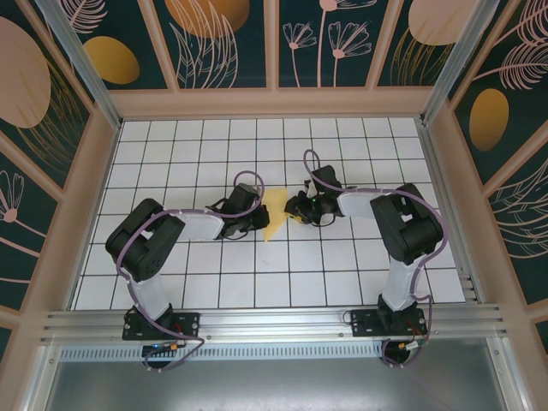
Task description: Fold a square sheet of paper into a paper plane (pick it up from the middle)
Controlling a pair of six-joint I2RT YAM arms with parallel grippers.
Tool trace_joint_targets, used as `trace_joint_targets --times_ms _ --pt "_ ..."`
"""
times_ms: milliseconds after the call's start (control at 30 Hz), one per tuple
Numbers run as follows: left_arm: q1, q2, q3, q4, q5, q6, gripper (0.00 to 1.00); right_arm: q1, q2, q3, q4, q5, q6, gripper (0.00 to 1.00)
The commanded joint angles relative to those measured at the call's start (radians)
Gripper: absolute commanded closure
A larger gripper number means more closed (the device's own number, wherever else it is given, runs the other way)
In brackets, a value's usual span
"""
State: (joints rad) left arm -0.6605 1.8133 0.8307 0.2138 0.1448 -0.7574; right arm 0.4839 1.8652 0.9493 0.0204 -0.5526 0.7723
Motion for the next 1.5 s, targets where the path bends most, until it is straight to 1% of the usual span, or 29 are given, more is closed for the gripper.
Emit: trace_joint_targets --times_ms 0,200,467,567,633,733,800,833,933,1033,1200,1267,1467 --pt "-0.004 0.036 0.008 -0.027 -0.019 -0.002 1.0 -0.001 0.023 0.025 0.016 -0.034 -0.006 0.7" --pt "-0.004 0.033 0.007 -0.032 -0.022 -0.003 1.0 0.001 0.03 0.017 0.074 -0.109 -0.011 0.73" --pt "-0.004 0.023 0.013 -0.049 -0.034 0.006 1.0 0.002 0.065 0.033 0.064 -0.175 -0.051 0.76" --pt "-0.005 0.008 0.018 -0.062 -0.04 0.021 1.0 0.002 0.079 0.039 0.062 -0.18 -0.053 0.83" --pt "-0.005 -0.012 0.025 -0.085 -0.051 0.038 0.96 0.002 0.069 0.046 0.052 -0.154 -0.046 0.92" --pt "-0.005 -0.063 0.044 -0.132 -0.085 0.064 0.89 0.001 0.022 0.041 0.043 -0.077 -0.035 0.98" --pt "-0.005 -0.092 0.059 -0.163 -0.117 0.081 0.84 0.001 -0.018 0.036 0.03 -0.025 -0.031 1.0" --pt "-0.005 -0.134 0.063 -0.174 -0.133 0.092 0.8 0.0 -0.04 0.029 0.027 -0.001 -0.025 1.0" --pt "-0.005 -0.204 0.06 -0.164 -0.145 0.124 0.69 -0.001 -0.101 0.003 0.015 0.064 0.0 1.0" --pt "-0.004 -0.27 0.018 -0.085 -0.096 0.169 0.61 0.003 -0.158 -0.029 0.001 0.126 0.061 1.0" --pt "-0.004 -0.339 -0.09 0.096 0.027 0.223 0.49 0.017 -0.231 -0.075 -0.01 0.202 0.193 1.0" --pt "-0.004 -0.343 -0.121 0.156 0.059 0.248 0.47 0.021 -0.247 -0.082 -0.024 0.224 0.232 1.0" --pt "-0.013 -0.321 -0.184 0.307 0.085 0.379 0.39 0.042 -0.259 -0.069 -0.059 0.26 0.294 1.0"
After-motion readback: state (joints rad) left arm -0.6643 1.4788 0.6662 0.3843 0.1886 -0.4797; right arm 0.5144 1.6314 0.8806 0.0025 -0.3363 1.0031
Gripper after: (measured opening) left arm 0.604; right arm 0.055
